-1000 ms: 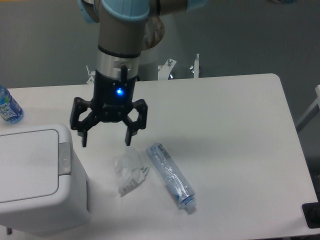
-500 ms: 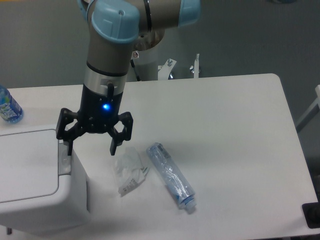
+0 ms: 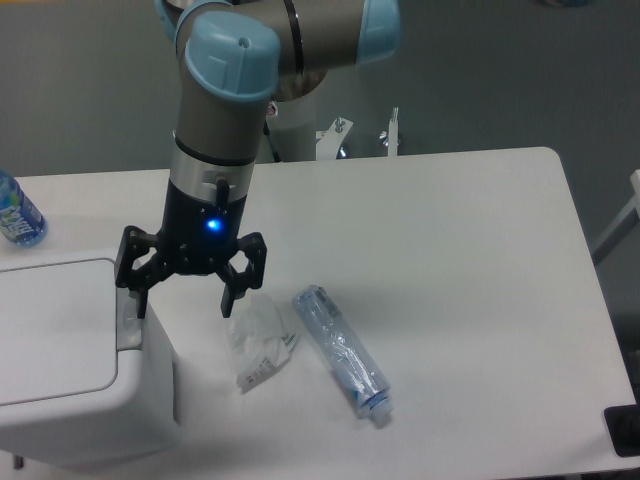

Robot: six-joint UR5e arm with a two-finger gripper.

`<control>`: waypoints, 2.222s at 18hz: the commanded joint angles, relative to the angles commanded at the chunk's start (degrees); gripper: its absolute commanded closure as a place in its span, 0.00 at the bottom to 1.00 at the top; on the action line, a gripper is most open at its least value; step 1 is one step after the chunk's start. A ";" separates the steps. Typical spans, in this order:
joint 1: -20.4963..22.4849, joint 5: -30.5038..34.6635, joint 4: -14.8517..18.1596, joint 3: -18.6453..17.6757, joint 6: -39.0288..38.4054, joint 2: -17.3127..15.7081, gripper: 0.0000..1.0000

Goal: Open the trash can
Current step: 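Push the gripper against the bin lid to flip it open, then raise the gripper away from the opened bin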

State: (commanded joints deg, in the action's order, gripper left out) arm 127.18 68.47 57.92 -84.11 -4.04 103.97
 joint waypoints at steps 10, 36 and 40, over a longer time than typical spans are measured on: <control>-0.09 0.00 0.00 0.00 -0.09 0.44 0.00; 8.69 3.69 -2.55 10.54 0.18 -2.19 0.00; 11.86 6.48 -2.37 11.25 4.19 -2.55 0.00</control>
State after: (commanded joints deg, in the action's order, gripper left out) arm 139.04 74.95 55.55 -72.86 0.15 101.43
